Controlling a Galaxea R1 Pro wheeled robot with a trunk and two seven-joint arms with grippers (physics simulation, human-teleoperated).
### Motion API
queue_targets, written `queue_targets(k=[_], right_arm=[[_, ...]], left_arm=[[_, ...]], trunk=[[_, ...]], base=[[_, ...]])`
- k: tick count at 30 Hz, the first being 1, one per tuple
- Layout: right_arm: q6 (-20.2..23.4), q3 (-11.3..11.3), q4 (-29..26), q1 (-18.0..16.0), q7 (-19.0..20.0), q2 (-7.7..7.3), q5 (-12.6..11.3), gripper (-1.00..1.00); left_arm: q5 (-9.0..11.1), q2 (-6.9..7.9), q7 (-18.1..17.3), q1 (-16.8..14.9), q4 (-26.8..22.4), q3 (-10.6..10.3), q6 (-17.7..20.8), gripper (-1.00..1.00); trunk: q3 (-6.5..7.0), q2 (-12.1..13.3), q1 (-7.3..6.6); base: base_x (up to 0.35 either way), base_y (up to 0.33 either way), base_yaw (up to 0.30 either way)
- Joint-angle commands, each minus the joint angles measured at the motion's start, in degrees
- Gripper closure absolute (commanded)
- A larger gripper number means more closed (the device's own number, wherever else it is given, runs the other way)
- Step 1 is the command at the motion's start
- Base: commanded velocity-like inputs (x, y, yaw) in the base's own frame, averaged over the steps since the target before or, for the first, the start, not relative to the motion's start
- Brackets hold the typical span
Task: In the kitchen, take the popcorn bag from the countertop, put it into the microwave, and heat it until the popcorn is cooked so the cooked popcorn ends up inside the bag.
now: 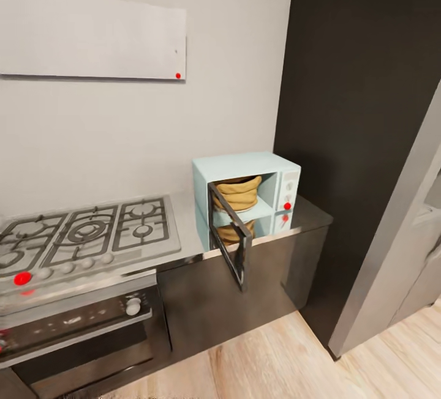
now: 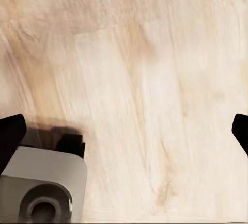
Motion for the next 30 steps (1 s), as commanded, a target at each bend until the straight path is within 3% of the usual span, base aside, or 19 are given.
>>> queue_targets(k=[1,3,6,24,30], right_arm=[[0.71,-0.45,0.07,-0.07,0.21,-0.09,0.48,-1.0],[1.91,-0.45,0.07,-0.07,0.75,-0.09,0.46,-1.0],[3.02,-0.45,0.07,-0.06,2.48,-0.14,0.41,-1.0],[2.54,-0.45,0.07,0.37,3.44,0.1,0.54,-1.0],[2.12,-0.45,0.07,0.37,3.36,0.03,0.58,-1.0]], left_arm=[[0.48,-0.07,1.23,-0.01,0.0,0.06,-0.1,-1.0],[0.39,-0.21,4.91,0.01,-0.05,0.0,-0.13,-1.0],[-0.01,-1.19,6.61,0.01,-0.02,-0.3,-0.22,-1.0],[0.59,-1.47,6.96,0.01,-0.41,-0.18,-0.27,-1.0],[0.75,-1.5,7.06,0.01,-0.06,-0.21,-0.22,-1.0]], trunk=[[-0.06,-0.04,0.0],[-0.06,-0.04,0.0],[-0.06,-0.04,0.0],[-0.34,-0.04,0.0],[-0.4,-0.04,0.0]], base=[[0.0,0.0,0.3],[0.0,0.0,0.3],[0.0,0.0,0.3],[0.0,-0.001,0.3],[0.01,-0.236,0.084]])
